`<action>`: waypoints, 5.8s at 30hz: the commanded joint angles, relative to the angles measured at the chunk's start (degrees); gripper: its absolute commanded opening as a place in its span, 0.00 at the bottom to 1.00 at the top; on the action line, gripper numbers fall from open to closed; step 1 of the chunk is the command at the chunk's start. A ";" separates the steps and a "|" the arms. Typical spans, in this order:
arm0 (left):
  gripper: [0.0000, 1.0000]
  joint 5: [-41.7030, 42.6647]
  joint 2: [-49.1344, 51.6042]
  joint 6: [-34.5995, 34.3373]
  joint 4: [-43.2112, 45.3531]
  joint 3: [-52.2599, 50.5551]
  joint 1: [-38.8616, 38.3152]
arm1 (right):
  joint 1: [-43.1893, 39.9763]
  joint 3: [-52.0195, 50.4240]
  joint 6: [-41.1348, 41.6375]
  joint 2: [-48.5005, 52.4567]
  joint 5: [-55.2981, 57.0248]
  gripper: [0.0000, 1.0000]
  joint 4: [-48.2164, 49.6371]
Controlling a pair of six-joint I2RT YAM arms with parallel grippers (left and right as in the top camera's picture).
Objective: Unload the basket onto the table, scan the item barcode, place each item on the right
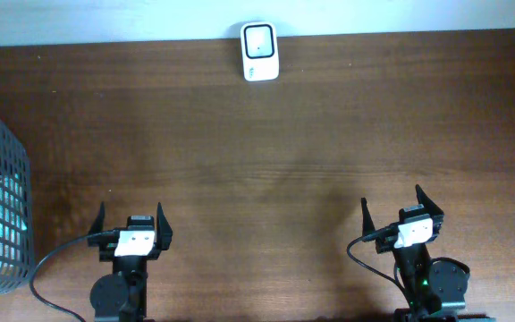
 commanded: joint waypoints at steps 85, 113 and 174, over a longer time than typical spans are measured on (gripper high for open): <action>0.89 7.04 70.99 -34.86 -47.95 95.43 38.71 | 0.37 -0.31 0.37 -0.26 -0.52 0.98 -0.26; 0.78 25.90 117.42 -6.14 -50.14 95.36 57.46 | 0.37 -0.31 0.37 -0.26 -0.52 0.98 -0.26; 0.72 13.62 92.02 -52.98 1.86 50.36 -21.55 | 0.37 -0.31 0.37 -0.26 -0.52 0.98 -0.26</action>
